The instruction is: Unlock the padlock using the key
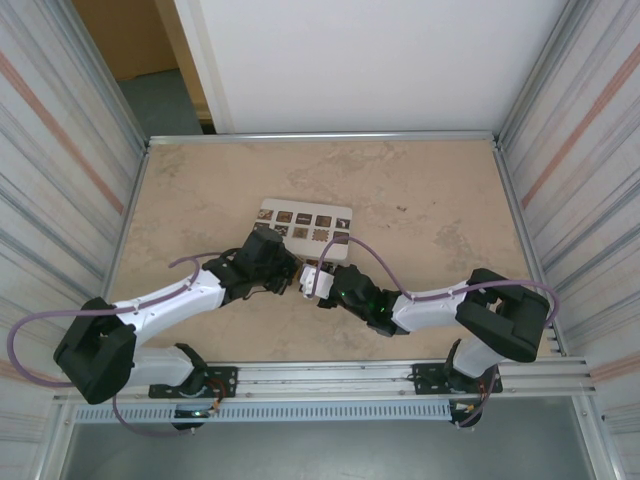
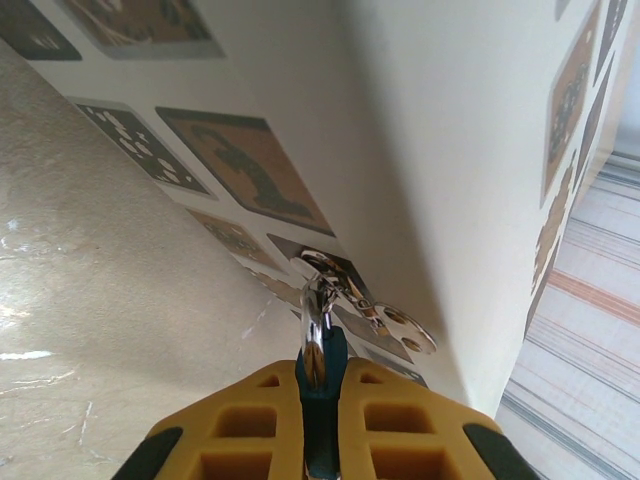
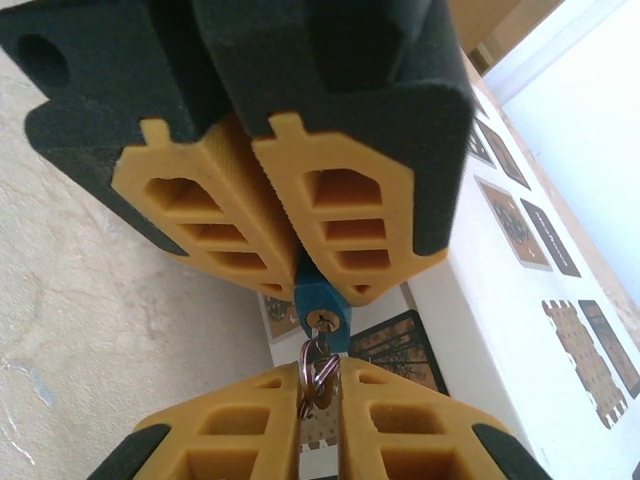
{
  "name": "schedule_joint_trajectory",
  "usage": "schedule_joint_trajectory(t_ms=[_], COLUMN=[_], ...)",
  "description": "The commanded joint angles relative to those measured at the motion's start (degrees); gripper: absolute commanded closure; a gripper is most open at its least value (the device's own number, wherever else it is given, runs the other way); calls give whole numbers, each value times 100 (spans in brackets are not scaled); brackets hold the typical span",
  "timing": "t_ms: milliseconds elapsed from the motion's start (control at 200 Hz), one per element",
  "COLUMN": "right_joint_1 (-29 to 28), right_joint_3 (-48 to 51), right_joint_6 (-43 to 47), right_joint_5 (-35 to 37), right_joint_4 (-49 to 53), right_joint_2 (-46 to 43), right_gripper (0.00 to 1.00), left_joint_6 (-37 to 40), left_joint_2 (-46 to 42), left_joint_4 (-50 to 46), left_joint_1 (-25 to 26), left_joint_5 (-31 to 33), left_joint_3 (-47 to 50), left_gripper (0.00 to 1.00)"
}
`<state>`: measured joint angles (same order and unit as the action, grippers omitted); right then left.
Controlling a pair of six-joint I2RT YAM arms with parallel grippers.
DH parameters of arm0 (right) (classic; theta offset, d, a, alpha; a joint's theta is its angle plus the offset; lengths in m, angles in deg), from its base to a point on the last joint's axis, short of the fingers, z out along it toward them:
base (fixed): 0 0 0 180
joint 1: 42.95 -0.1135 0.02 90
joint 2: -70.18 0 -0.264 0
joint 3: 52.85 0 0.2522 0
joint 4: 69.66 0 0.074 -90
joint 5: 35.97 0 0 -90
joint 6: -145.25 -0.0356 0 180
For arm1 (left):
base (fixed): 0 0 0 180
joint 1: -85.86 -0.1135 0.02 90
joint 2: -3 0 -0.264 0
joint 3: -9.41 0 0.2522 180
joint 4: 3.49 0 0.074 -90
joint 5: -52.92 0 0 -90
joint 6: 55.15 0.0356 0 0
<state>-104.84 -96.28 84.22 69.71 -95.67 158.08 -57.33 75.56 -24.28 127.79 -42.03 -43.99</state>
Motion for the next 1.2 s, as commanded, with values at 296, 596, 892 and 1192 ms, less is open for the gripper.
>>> schedule_joint_trajectory(t_ms=[296, 596, 892, 1192], right_joint_1=[-31, -33, -25, -4], right_joint_3=[-71, -307, -451, -533], right_joint_6=[82, 23, -29, -913], right_joint_5=[109, 151, 153, -200], right_joint_4=[78, -1, -199, 34], right_joint_2=[-87, 238, 467, 315], right_gripper=[97, 100, 100, 100], left_joint_6=[214, 208, 183, 113], left_joint_2=[30, 233, 367, 312], left_joint_4=[269, 487, 657, 789], left_joint_1=[-54, 85, 209, 237], left_joint_5=[-112, -256, -313, -268], left_joint_3=[-29, -61, -78, 13], left_gripper=[100, 100, 100, 100])
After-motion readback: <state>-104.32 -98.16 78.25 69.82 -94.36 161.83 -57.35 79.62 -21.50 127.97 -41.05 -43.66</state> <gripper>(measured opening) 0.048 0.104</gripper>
